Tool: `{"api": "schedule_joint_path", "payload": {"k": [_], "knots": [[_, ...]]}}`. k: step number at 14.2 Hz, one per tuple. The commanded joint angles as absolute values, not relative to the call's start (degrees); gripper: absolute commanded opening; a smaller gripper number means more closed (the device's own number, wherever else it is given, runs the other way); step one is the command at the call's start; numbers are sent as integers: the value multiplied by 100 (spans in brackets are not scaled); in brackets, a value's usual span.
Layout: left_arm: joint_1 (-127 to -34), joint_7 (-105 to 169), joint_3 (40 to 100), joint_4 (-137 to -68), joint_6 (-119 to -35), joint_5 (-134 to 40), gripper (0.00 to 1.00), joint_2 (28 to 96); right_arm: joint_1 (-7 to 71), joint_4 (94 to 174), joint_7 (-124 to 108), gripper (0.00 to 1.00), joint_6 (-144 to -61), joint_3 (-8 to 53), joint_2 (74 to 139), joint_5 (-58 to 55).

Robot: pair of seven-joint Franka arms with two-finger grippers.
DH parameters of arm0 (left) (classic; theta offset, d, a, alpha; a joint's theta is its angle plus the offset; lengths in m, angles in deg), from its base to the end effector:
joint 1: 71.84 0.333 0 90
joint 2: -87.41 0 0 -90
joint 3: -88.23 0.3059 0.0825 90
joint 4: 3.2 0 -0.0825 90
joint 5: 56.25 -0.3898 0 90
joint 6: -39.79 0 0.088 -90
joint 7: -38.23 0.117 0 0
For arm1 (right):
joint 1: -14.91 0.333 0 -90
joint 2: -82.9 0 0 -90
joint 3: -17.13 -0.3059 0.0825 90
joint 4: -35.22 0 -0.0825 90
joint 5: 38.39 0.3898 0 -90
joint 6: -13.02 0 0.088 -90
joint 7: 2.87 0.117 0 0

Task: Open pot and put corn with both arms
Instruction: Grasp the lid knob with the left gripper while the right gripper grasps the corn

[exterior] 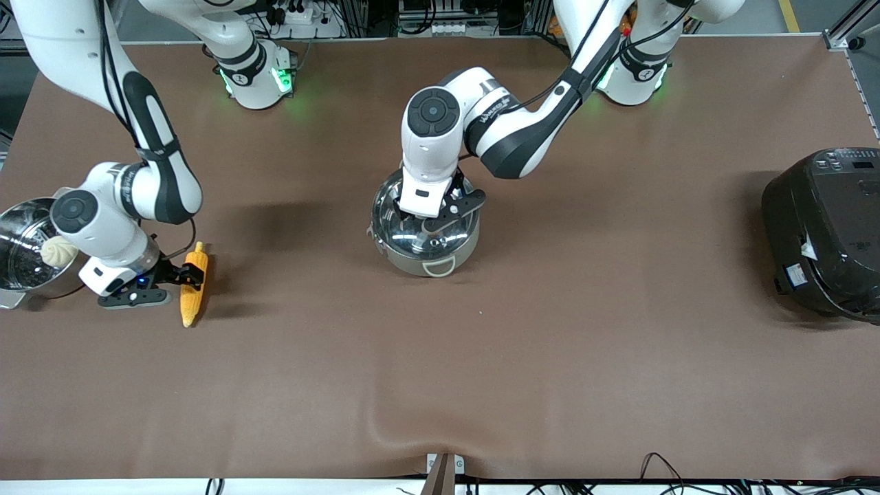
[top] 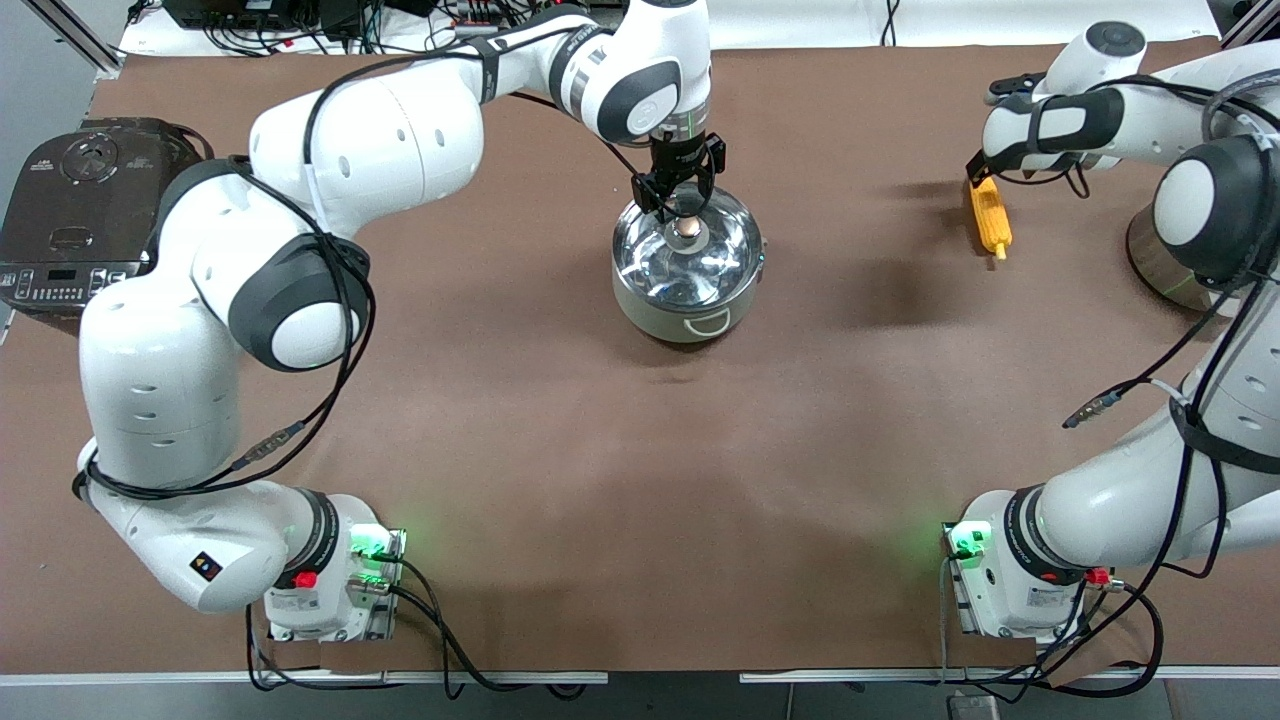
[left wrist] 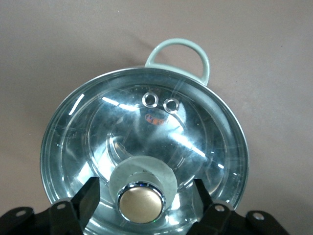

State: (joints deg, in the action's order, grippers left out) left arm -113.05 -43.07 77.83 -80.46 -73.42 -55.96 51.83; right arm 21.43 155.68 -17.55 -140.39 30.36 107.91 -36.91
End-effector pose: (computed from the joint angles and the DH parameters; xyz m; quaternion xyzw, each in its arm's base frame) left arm 0.4698 -0.5522 0.3477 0.9604 0.2732 -0.0470 0.0292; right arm 0.5936 -0.0705 0.2040 0.9937 0.0722 0.0663 0.0541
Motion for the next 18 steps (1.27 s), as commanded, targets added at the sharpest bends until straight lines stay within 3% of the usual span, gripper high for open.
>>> {"api": "schedule_joint_path", "payload": {"k": [1,11,13,14,15,18], "knots": [[-11438,-4412,7839,-7905,-7394,-5572,77,5041,1467,15581,-2089,100,-14281,2462,10918,-3575],[-11491,-4421,7830,-7949,-7385,-5590,60,4935,1271,15643,-2124,100,-14307,2135,11217,-3285],[-11508,-4421,7830,-7940,-7385,-5581,41,4927,1254,15634,-2264,100,-14307,2135,11226,-3276],[-11500,-4412,7830,-7940,-7385,-5581,26,4944,1219,15625,-2317,100,-14307,2135,11243,-3276],[-11491,-4421,7830,-7940,-7385,-5572,4,4962,1201,15616,-2370,100,-14316,2135,11287,-3276],[-11473,-4421,7830,-7931,-7289,-5590,0,5163,1210,15599,-2449,62,-14299,2144,11314,-3285]]}}
